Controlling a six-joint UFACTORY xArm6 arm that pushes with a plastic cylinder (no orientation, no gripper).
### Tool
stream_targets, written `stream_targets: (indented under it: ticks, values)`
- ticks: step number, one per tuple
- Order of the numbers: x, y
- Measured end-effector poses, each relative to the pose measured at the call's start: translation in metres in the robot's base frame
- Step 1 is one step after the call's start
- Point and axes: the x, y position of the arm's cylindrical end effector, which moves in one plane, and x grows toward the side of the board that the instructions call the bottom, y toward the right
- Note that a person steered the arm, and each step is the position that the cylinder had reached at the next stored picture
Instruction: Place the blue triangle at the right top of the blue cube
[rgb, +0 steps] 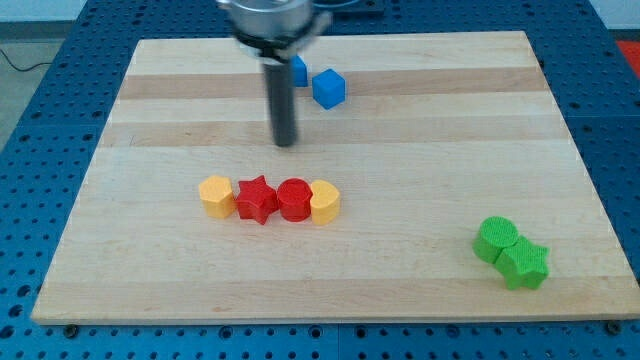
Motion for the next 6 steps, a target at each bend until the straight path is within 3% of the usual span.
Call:
stream_targets:
  ticks: [1,2,4,6]
  values:
    - [-0.058,-0.075]
    - [-0.118,-0.079]
    - [-0.125,0.017]
    - [-0.086,0.121]
